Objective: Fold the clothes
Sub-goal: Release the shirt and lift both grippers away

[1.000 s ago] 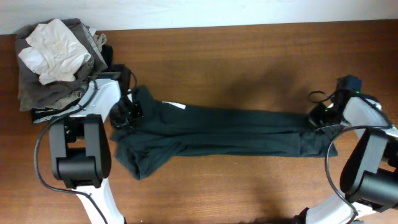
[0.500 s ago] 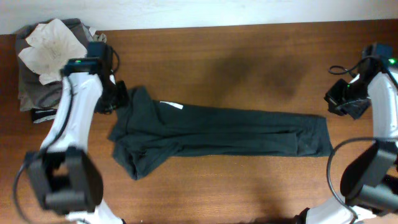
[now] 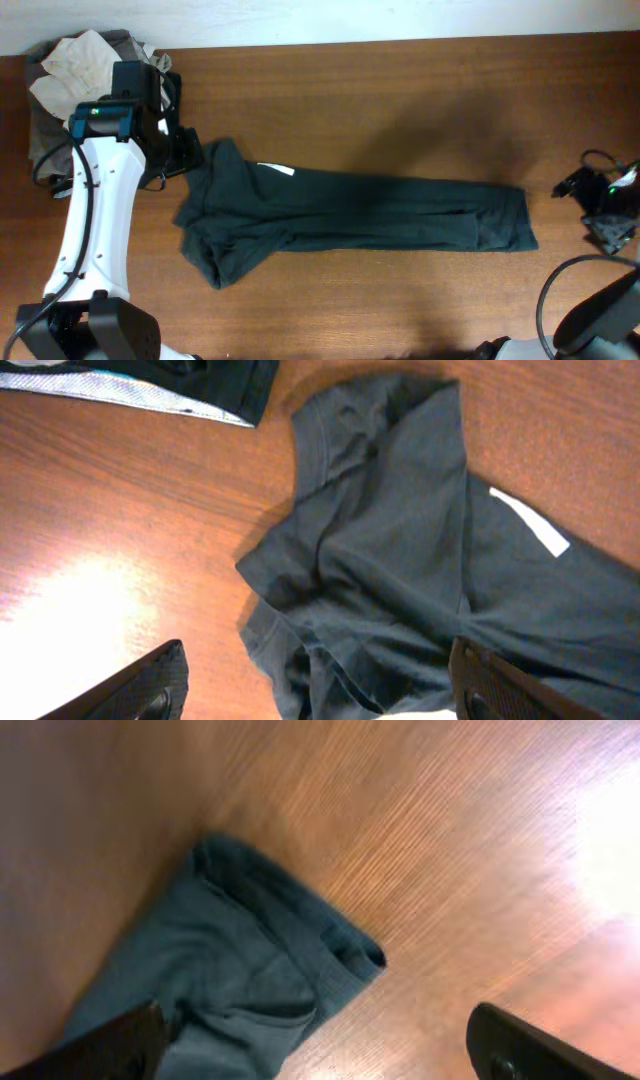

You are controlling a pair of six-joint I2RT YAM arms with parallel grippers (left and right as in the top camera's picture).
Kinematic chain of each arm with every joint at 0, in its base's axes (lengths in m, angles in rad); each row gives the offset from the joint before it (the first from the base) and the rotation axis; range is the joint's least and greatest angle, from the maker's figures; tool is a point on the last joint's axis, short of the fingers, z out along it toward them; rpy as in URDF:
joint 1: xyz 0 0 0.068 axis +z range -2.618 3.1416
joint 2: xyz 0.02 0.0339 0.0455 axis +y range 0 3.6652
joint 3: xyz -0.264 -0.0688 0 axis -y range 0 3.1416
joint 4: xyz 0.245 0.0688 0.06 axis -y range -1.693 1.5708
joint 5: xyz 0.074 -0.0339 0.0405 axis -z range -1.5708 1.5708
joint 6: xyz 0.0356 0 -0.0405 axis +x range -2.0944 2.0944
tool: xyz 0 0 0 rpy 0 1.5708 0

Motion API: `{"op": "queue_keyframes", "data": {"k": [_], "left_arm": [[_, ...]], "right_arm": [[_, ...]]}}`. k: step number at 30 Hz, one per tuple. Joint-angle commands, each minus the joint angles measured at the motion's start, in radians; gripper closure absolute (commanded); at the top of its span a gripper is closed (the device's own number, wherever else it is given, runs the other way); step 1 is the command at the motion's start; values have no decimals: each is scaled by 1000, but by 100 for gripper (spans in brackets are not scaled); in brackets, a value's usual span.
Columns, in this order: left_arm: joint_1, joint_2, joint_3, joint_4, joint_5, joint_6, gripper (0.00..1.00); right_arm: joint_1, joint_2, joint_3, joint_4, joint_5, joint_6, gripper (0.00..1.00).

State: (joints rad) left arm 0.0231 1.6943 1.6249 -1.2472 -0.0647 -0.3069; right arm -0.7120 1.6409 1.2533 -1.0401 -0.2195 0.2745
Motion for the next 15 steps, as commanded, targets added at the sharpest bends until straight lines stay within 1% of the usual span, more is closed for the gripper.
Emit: {"op": "queue_keyframes", "data": {"k": [1, 3, 5, 7, 11, 15], "left_arm": [[5, 5, -9, -11, -11, 8, 16], [5, 5, -9, -11, -11, 8, 16], [5, 5, -9, -10, -11, 8, 16], [4, 5, -9, -9, -10, 8, 16], [3, 5, -9, -7, -10, 8, 15], [3, 5, -9, -7, -10, 8, 15]], "right_arm": [[-9, 26, -130, 181, -163, -130, 1], [-8, 58, -148, 227, -224, -216, 1], [-8, 93, -148, 234, -252, -265, 1], [-8, 124, -148, 233, -263, -275, 1], [-8, 190, -148, 219, -267, -341, 1], [-8, 267, -148, 218, -254, -349, 1]]}}
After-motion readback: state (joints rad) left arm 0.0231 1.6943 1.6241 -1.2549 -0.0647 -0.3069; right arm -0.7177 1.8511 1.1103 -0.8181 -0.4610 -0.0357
